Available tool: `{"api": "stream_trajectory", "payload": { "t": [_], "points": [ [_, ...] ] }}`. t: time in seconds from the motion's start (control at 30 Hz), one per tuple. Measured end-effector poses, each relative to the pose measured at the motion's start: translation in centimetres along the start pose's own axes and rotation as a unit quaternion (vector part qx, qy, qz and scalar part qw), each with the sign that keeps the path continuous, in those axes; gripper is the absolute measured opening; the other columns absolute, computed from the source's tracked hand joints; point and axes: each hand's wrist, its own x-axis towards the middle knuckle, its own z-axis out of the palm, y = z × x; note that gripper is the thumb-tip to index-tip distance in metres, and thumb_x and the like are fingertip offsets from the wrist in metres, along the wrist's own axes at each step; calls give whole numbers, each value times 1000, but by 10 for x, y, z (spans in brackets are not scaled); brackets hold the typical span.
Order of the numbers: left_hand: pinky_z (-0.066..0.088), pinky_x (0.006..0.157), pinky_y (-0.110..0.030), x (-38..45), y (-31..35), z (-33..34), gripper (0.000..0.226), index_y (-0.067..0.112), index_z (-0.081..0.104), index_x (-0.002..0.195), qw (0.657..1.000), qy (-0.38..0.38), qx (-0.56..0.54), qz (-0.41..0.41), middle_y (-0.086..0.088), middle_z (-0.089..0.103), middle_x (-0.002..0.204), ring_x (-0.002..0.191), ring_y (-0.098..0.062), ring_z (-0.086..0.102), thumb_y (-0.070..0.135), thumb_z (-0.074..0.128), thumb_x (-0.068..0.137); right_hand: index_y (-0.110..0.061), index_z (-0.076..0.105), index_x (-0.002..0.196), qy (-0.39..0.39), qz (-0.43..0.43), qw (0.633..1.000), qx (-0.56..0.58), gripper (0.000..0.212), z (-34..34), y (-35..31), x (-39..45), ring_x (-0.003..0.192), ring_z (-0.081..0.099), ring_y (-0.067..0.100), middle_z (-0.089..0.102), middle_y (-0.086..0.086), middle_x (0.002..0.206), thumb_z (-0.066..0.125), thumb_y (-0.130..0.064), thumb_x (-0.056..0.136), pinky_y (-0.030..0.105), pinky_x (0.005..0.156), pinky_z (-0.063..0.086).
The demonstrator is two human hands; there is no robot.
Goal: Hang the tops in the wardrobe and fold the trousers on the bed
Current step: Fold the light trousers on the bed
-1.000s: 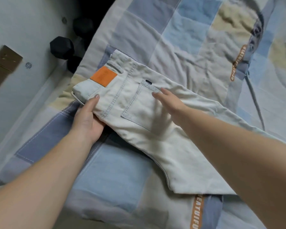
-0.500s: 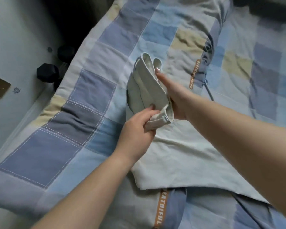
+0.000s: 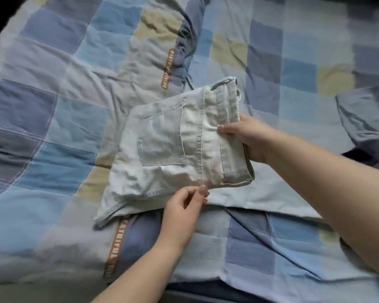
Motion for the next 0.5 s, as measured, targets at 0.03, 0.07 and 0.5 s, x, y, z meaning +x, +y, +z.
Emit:
{"api": "stream_trajectory", "payload": {
  "t": [0.03, 0.07, 0.5],
  "points": [
    [50, 86, -32, 2, -13, 8, 50, 19, 65, 94, 983, 12, -125, -131, 1, 73, 97, 92, -9, 68, 62, 62, 70, -19, 58, 103, 2, 2, 1000, 12, 27, -16, 7, -6, 74, 66, 23, 66, 11, 93, 48, 4, 92, 37, 70, 58],
    [49, 92, -37, 5, -24, 19, 60, 15, 60, 103, 942, 21, -243, -231, -5, 71, 106, 100, -15, 67, 62, 62, 65, -20, 58, 101, 6, 4, 1000, 27, 28, -36, 15, -13, 74, 65, 23, 66, 11, 93, 48, 4, 92, 37, 70, 58],
    [51, 91, -37, 31, -121, 119, 27, 12, 59, 123, 869, 192, -383, -249, -4, 69, 111, 109, -18, 64, 17, 52, 97, -22, 54, 112, 101, 33, 990, 95, 34, -247, 153, -69, 76, 71, 17, 74, 0, 87, 52, 4, 90, 29, 62, 57]
  ]
}}
